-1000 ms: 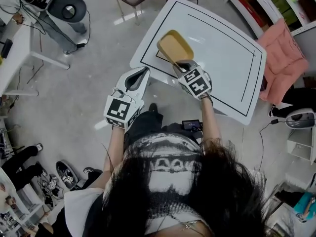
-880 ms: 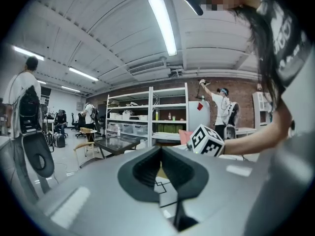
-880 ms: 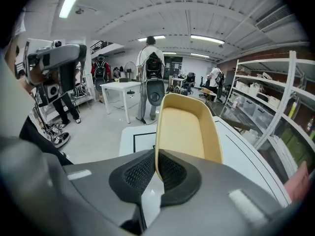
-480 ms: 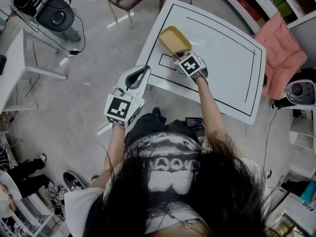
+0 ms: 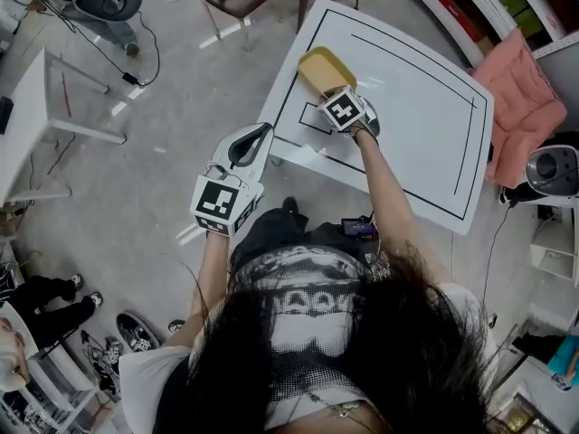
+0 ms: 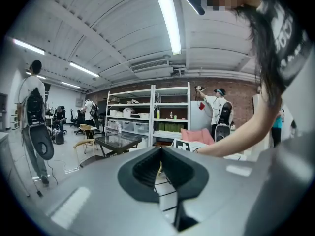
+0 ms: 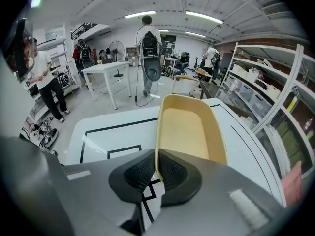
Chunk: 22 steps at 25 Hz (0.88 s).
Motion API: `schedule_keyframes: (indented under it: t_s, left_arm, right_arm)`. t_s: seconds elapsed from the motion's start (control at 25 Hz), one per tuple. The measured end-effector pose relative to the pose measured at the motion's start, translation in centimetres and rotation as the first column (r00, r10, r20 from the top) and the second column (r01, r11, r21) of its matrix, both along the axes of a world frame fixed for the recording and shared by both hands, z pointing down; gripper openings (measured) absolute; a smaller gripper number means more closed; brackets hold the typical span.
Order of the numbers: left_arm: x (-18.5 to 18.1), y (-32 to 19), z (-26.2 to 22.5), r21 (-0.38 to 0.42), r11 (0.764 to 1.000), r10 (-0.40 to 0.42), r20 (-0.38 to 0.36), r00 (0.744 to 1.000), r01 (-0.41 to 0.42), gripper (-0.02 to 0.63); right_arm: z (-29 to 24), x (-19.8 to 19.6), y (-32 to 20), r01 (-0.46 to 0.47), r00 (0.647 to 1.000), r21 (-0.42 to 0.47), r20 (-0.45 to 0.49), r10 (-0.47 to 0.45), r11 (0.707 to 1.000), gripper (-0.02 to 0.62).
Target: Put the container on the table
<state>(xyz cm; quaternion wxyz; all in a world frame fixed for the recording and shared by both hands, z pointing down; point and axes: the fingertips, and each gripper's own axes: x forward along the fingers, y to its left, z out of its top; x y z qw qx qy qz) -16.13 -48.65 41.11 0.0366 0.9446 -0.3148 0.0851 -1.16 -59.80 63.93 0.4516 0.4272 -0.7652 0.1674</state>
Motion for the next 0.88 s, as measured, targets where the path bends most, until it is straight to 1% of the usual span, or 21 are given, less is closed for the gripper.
schedule_keyframes:
  t_s: [0.12, 0.2, 0.4, 0.48, 0.72, 0.88]
  left_arm:
    - [-0.4, -0.1, 0.1, -0.003, 1.0, 0.001, 0.001, 1.0, -0.001, 0.0]
    - [-0.5, -0.1, 0.1, -0.005, 1.0, 0.001, 0.002, 1.0, -0.001, 0.0]
    - [-0.4, 0.0, 0.5, -0.012, 1.0, 0.006, 0.004, 1.0, -0.006, 0.0]
    - [-0.5, 0.1, 0.5, -0.013, 1.0, 0.009, 0.005, 1.0, -0.009, 0.0]
    - [0.2, 0.4, 1.0, -0.028, 0.999, 0.017, 0.009, 1.0, -0.017, 0.0]
    - [1.3, 0.6, 1.2, -0.036, 0.999, 0.034, 0.008, 0.999, -0.033, 0.0]
  right_arm:
    - [0.2, 0.0, 0.0, -0.016, 1.0, -0.004, -0.006, 0.016, 1.0, 0.026]
    - [0.0, 0.0, -0.3, -0.021, 1.0, 0.014, -0.002, 0.021, 1.0, 0.026]
    - [-0.6, 0.2, -0.3, -0.051, 0.998, 0.034, 0.036, 0.05, 0.998, 0.075]
    - [-1.1, 0.3, 0.1, -0.063, 0.997, 0.042, 0.044, 0.062, 0.997, 0.077]
    - [-4.2, 1.1, 1.6, -0.092, 0.991, 0.126, 0.104, 0.079, 0.988, 0.08]
    - [-7.3, 2.2, 3.4, -0.149, 0.978, 0.195, 0.172, 0.115, 0.969, 0.08]
